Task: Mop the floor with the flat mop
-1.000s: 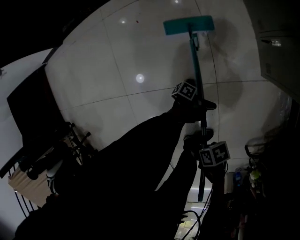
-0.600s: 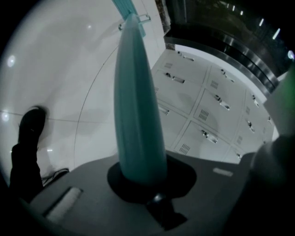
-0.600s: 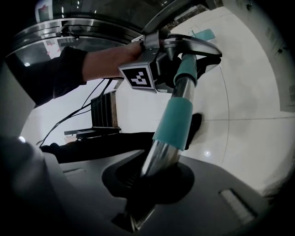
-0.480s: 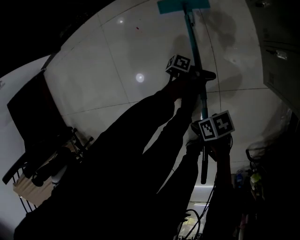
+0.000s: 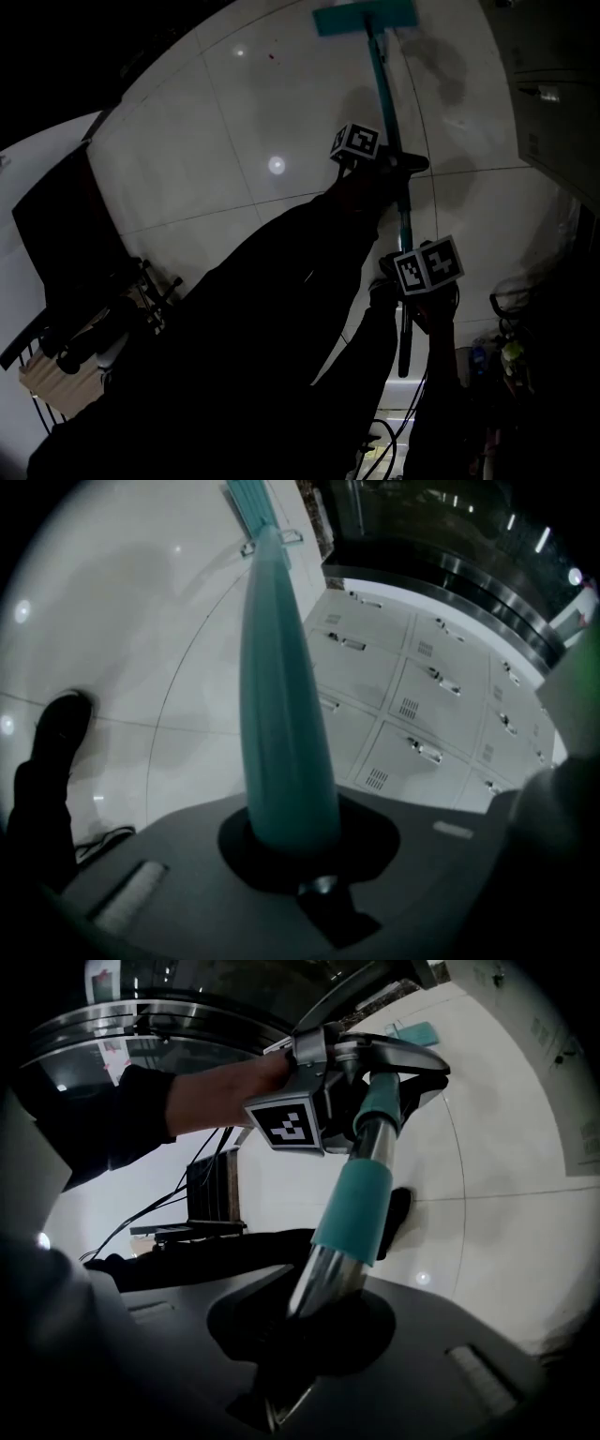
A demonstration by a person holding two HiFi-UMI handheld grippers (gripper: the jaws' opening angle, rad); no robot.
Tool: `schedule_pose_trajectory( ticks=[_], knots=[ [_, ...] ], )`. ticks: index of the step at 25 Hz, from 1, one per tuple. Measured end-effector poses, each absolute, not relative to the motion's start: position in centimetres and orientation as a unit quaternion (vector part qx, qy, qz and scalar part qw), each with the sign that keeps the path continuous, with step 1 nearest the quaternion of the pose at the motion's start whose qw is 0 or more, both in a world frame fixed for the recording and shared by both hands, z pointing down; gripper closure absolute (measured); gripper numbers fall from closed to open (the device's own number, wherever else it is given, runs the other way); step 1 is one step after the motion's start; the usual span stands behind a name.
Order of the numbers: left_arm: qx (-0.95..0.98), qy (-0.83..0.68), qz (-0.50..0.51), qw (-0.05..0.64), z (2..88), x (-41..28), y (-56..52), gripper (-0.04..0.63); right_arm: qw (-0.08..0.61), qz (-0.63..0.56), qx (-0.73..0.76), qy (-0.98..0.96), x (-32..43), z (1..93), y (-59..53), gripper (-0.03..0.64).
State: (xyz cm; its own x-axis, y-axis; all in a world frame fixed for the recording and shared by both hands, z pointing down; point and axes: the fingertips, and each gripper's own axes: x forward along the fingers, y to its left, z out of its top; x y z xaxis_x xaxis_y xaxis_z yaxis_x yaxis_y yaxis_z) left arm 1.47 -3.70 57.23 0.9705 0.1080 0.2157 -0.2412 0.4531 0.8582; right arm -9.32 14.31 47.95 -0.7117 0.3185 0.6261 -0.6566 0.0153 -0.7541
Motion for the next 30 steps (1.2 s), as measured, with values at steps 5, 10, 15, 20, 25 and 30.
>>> schedule_pose_trajectory(
  ticks=[5,10,15,20,25,30],
  knots=[
    [0.503,-0.05,0.114,0.855,55.2,2.6,6.0,0.558,0.361,0.689,0.138,-0.613,-8.2,45.8,23.7,0.557],
    [0.491,-0.041,0.135,0.859,54.3,3.8,16.4,0.557,0.368,0.688,0.129,-0.612,-6.8,44.6,33.5,0.554],
    [0.481,-0.043,0.141,0.864,54.1,4.5,25.5,0.557,0.387,0.681,0.116,-0.61,-5.2,44.2,42.7,0.554],
    [0.469,-0.047,0.146,0.87,54.5,5.0,33.1,0.555,0.392,0.684,0.104,-0.606,-4.3,44.0,50.0,0.554],
    [0.457,-0.045,0.155,0.875,55.2,5.4,38.8,0.554,0.39,0.692,0.097,-0.6,-3.8,44.2,55.2,0.552],
    [0.446,-0.041,0.161,0.88,56.0,5.8,41.8,0.554,0.386,0.7,0.094,-0.593,-3.7,44.5,57.8,0.551]
  ],
)
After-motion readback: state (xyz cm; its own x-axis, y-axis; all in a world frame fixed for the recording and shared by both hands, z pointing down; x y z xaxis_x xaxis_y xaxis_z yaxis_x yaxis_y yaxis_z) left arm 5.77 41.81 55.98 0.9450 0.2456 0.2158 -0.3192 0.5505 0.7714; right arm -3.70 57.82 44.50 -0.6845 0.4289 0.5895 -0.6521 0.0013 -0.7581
